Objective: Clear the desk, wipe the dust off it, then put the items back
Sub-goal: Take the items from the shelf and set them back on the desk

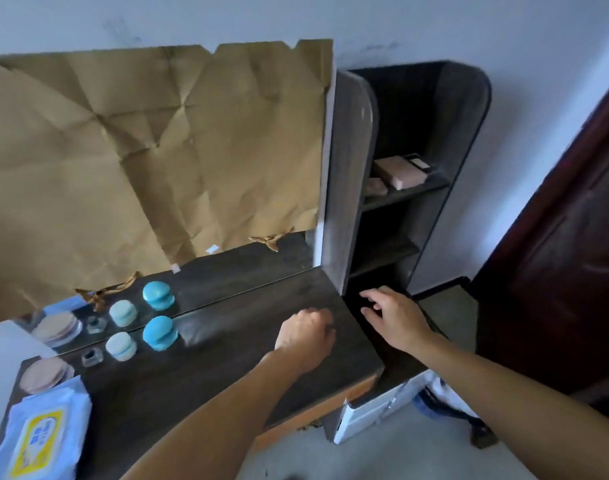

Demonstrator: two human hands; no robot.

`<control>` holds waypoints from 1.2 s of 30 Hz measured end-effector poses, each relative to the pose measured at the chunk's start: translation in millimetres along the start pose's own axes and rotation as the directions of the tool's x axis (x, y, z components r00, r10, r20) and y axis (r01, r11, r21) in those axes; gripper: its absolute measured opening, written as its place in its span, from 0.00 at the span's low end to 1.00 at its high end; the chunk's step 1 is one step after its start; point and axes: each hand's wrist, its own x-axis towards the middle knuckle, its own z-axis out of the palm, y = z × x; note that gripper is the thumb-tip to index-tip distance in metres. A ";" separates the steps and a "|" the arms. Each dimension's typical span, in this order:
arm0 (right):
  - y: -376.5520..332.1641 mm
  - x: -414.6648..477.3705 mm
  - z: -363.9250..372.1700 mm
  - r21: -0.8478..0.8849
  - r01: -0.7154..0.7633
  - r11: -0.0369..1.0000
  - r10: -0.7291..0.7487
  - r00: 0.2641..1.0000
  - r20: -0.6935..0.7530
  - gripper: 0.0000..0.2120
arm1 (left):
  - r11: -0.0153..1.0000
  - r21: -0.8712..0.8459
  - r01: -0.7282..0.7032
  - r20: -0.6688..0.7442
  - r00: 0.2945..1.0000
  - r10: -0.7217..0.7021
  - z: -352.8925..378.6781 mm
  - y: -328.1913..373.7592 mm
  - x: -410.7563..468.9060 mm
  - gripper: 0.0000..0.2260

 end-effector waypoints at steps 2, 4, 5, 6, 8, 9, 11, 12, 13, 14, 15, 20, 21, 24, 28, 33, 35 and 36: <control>23.0 10.2 -19.8 -0.007 -0.033 0.999 0.032 0.998 -0.046 0.15 | 0.999 -0.006 -0.053 -0.041 0.998 0.052 -2.3 22.6 25.0 0.11; 44.4 24.7 -39.1 -0.006 -0.054 0.999 0.053 0.995 -0.089 0.15 | 0.993 -0.031 -0.110 -0.090 0.990 0.107 -6.4 42.6 53.1 0.10; 54.9 33.6 -48.2 -0.002 -0.059 0.998 0.058 0.992 -0.110 0.15 | 0.989 -0.043 -0.142 -0.116 0.984 0.136 -8.9 51.4 67.9 0.11; 64.8 43.5 -57.3 0.004 -0.062 0.998 0.062 0.989 -0.132 0.15 | 0.983 -0.048 -0.175 -0.147 0.975 0.167 -11.9 59.7 83.0 0.12; 82.7 64.5 -75.6 0.016 -0.080 0.997 0.082 0.981 -0.175 0.15 | 0.969 -0.055 -0.242 -0.226 0.948 0.224 -19.1 75.0 114.9 0.12; 91.2 75.9 -84.5 0.012 -0.096 0.995 0.097 0.976 -0.195 0.15 | 0.961 -0.059 -0.271 -0.266 0.932 0.247 -23.4 82.6 131.7 0.13; 106.1 97.8 -101.3 -0.012 -0.124 0.992 0.119 0.969 -0.219 0.15 | 0.954 -0.057 -0.295 -0.319 0.911 0.263 -31.3 97.2 165.2 0.14; 113.3 108.3 -109.1 -0.016 -0.134 0.991 0.126 0.965 -0.231 0.15 | 0.956 -0.047 -0.291 -0.327 0.909 0.260 -35.3 104.2 181.8 0.14; 119.7 118.3 -116.0 -0.015 -0.138 0.990 0.130 0.960 -0.248 0.15 | 0.962 -0.033 -0.272 -0.325 0.913 0.247 -39.0 110.5 197.4 0.15; 125.2 127.1 -122.2 -0.015 -0.136 0.991 0.127 0.956 -0.266 0.14 | 0.972 -0.013 -0.237 -0.313 0.924 0.221 -42.4 116.2 211.6 0.17; 129.9 135.2 -127.4 -0.016 -0.131 0.991 0.121 0.951 -0.283 0.14 | 0.982 0.014 -0.190 -0.296 0.937 0.185 -45.0 120.9 224.5 0.18; 145.5 169.7 -142.1 0.011 -0.079 0.997 0.078 0.944 -0.321 0.15 | 0.996 0.003 0.088 -0.192 0.978 -0.086 -50.6 134.5 275.2 0.24; 147.8 177.0 -142.2 0.017 -0.055 0.998 0.058 0.944 -0.324 0.15 | 0.991 0.004 0.130 -0.175 0.976 -0.128 -49.2 135.3 281.6 0.25; 153.7 200.7 -139.1 0.030 0.044 0.999 -0.032 0.943 -0.330 0.15 | 0.973 0.031 0.227 -0.152 0.963 -0.220 -39.7 135.5 290.2 0.26; 152.7 231.2 -135.2 0.034 0.170 0.985 -0.155 0.950 -0.270 0.18 | 0.960 0.079 0.267 -0.213 0.946 -0.246 -28.3 135.8 288.2 0.26; 150.3 252.0 -127.4 -0.037 0.231 0.972 -0.234 0.967 -0.103 0.20 | 0.950 0.088 0.300 -0.269 0.925 -0.267 -23.7 144.3 283.2 0.25; 150.0 254.8 -126.0 -0.064 0.221 0.973 -0.226 0.969 -0.095 0.22 | 0.944 0.143 0.298 -0.299 0.922 -0.246 -21.6 146.1 275.6 0.26; 148.6 255.6 -126.1 -0.084 0.214 0.973 -0.221 0.971 -0.087 0.24 | 0.938 0.182 0.295 -0.309 0.923 -0.230 -21.0 146.9 270.9 0.26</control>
